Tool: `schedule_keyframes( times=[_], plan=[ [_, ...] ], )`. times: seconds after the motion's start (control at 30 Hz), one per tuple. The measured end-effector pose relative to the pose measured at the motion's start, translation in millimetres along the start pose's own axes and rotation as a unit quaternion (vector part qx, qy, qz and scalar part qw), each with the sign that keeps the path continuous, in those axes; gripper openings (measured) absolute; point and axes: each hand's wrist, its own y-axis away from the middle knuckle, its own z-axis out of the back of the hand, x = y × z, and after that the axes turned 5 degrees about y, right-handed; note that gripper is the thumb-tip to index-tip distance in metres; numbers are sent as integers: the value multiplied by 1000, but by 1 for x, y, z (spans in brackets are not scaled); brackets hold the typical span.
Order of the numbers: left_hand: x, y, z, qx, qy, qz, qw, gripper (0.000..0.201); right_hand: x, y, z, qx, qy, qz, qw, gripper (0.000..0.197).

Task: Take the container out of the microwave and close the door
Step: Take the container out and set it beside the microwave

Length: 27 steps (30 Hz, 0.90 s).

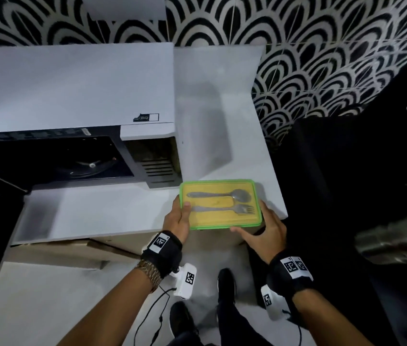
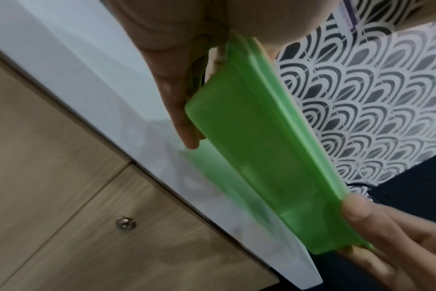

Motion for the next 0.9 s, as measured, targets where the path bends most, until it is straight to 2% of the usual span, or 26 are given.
schedule_keyframes(
  times=[0.23, 0.43, 0.53, 0.7, 0.9],
  plan=[
    [-8, -28, -40, -4, -41, -17, 999, 35, -15, -31, 17, -2, -1, -4, 1000, 111],
    [-16, -60, -64, -28, -60, -7, 998, 45, -19, -63, 14, -30, 6, -18, 999, 114],
    [-27, -81, -73, -55, -63, 5, 997, 48, -20, -89, 10, -33, 6, -27, 999, 113],
    [-49, -112, -81, -106, -86, -15, 991, 42, -14, -132, 4, -21, 0, -21, 1000, 111],
    [-69, -155, -84, -148, -127, 27, 980, 43, 2, -190, 0, 7, 1, -31, 999, 112]
  ],
)
